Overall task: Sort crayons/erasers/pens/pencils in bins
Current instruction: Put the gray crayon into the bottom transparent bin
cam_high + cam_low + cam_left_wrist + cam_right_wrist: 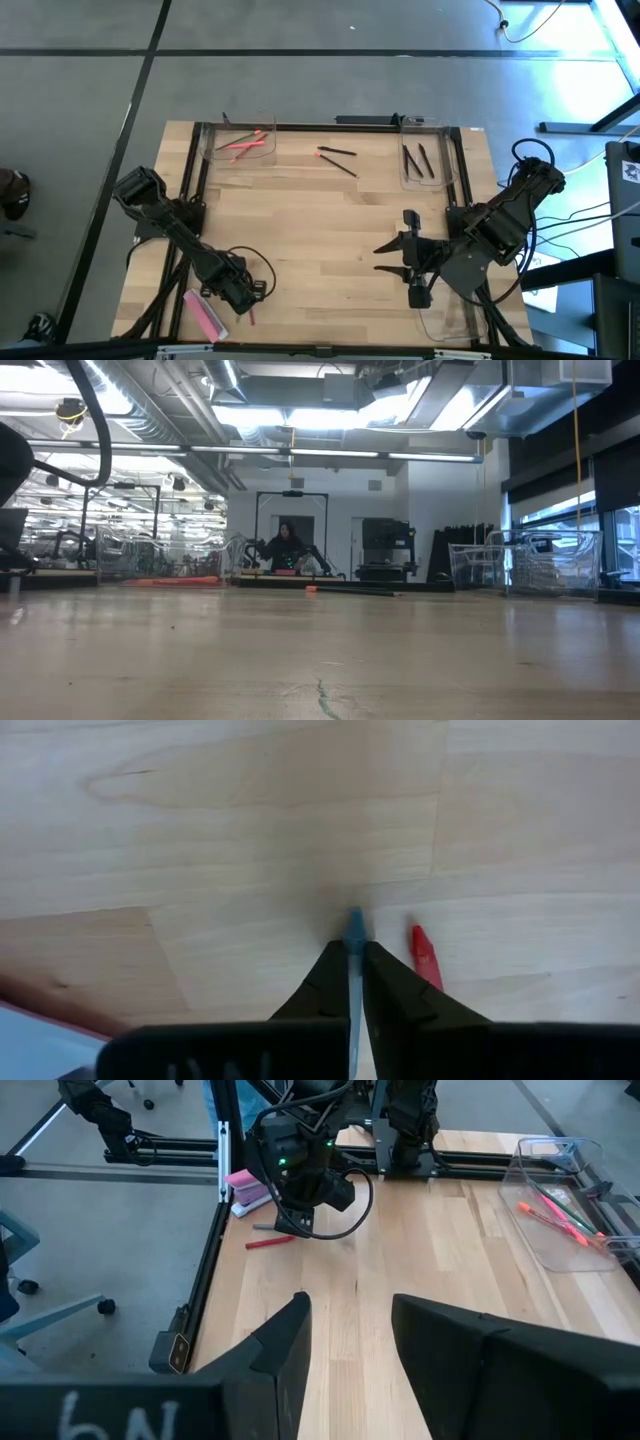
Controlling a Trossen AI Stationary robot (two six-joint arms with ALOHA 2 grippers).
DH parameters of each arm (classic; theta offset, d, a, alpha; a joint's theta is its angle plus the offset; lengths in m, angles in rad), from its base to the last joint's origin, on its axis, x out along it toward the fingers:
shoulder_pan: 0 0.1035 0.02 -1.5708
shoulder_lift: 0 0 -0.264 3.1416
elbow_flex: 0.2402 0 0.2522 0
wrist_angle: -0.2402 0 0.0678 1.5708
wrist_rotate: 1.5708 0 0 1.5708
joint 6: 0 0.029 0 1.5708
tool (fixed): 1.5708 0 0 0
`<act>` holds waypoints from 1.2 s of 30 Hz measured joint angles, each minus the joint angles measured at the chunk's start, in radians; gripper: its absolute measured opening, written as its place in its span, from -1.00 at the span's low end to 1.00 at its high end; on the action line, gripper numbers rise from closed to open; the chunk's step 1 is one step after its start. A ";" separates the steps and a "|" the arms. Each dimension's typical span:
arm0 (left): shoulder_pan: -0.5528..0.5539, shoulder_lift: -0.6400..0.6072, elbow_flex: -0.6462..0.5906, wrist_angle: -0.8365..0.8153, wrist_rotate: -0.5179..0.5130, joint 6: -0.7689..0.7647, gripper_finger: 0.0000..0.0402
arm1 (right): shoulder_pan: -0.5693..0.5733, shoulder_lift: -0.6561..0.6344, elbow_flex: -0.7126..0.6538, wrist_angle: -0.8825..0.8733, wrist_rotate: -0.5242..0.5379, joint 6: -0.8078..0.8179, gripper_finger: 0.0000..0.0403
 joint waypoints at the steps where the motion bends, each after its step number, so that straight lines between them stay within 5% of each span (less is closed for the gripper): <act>1: 0.000 0.000 0.000 0.000 -0.002 0.002 -0.99 | 0.000 0.000 0.000 0.000 0.000 0.000 -0.29; 25: 0.026 -0.085 0.025 -0.023 -0.138 0.142 -0.97 | 0.000 0.000 0.000 -0.002 0.000 -0.003 -0.29; 36: 0.115 -0.233 0.026 0.053 -0.427 0.496 -0.97 | 0.000 0.000 -0.008 -0.083 -0.036 0.085 -0.29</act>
